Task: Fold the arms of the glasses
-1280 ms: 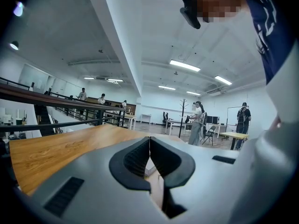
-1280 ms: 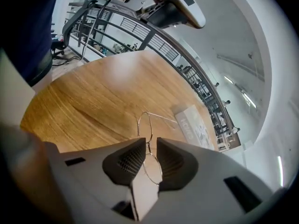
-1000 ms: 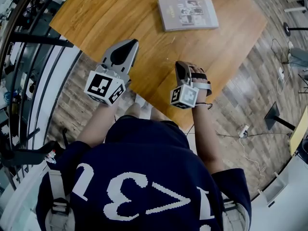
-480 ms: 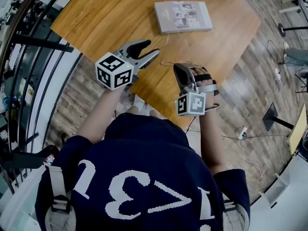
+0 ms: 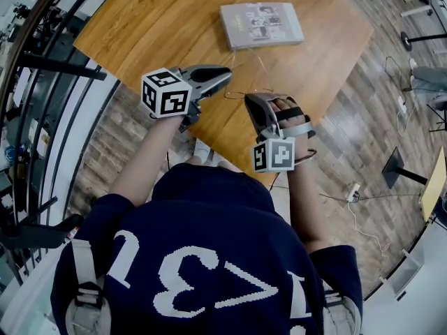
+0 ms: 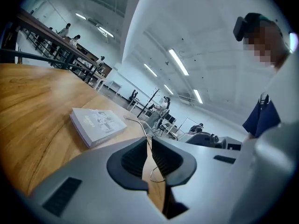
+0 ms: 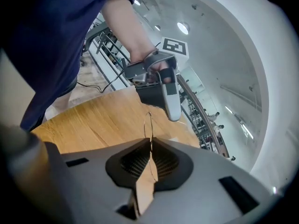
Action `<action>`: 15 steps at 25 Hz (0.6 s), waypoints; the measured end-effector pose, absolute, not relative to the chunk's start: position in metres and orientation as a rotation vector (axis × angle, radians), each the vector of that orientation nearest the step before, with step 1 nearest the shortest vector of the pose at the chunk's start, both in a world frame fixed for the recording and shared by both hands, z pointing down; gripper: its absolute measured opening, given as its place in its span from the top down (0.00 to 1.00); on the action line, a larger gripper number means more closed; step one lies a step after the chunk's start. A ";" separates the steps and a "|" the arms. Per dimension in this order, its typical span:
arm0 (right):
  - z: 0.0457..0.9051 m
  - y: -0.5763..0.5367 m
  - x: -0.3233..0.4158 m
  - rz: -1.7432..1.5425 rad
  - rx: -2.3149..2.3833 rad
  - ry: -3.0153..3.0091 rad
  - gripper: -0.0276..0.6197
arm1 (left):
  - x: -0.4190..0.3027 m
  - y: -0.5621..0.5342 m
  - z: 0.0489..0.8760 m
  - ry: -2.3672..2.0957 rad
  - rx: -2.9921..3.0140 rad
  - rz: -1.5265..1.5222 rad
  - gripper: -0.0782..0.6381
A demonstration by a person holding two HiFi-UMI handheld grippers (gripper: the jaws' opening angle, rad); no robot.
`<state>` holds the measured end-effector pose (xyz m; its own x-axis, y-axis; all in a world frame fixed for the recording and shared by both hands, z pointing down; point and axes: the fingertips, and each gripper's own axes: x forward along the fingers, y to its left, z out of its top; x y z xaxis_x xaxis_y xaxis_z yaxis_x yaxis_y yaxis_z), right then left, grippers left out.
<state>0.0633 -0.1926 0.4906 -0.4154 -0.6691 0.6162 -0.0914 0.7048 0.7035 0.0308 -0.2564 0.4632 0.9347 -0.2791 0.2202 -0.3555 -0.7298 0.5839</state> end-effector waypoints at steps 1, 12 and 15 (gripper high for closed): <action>0.491 -0.192 0.062 -0.729 0.585 -1.917 0.91 | 0.032 -0.255 0.463 -0.427 2.425 0.151 0.83; 0.489 -0.182 0.045 -0.775 0.530 -1.935 0.91 | 0.057 -0.213 0.473 0.028 2.356 0.325 0.85; 0.489 -0.181 0.047 -0.773 0.531 -1.935 0.91 | 0.049 -0.236 0.468 -0.120 2.379 0.237 0.85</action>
<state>0.0467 -0.1809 0.4890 -0.4531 -0.6448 0.6155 -0.0435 0.7057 0.7072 0.0489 -0.2360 0.4685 0.9786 -0.0189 0.2047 -0.1536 -0.7291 0.6669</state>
